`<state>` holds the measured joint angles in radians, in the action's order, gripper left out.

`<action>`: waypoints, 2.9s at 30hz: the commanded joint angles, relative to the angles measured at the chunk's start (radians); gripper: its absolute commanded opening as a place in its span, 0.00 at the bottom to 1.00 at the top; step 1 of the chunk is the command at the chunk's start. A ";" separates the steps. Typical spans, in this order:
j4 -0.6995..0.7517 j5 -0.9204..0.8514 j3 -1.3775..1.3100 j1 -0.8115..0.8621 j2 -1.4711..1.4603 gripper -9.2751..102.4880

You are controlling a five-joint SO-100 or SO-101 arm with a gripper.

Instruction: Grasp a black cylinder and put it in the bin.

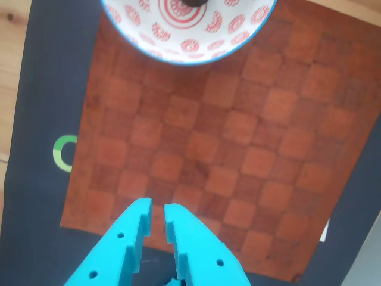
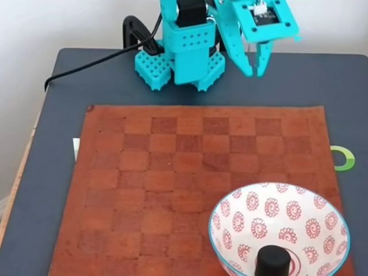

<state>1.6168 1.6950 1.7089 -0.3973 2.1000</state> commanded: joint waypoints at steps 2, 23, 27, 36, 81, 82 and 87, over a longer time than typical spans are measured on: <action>-0.006 0.037 0.127 -0.002 0.156 0.09; -0.314 0.094 0.830 -0.002 0.701 0.08; -0.362 0.095 0.942 -0.002 0.804 0.08; -0.382 0.097 1.112 -0.002 1.043 0.08; -0.416 0.078 1.479 0.017 1.344 0.09; -0.416 0.078 1.479 0.017 1.344 0.09; -0.417 0.078 1.479 0.017 1.344 0.09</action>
<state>1.2103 1.7794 3.1922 -0.3820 3.3901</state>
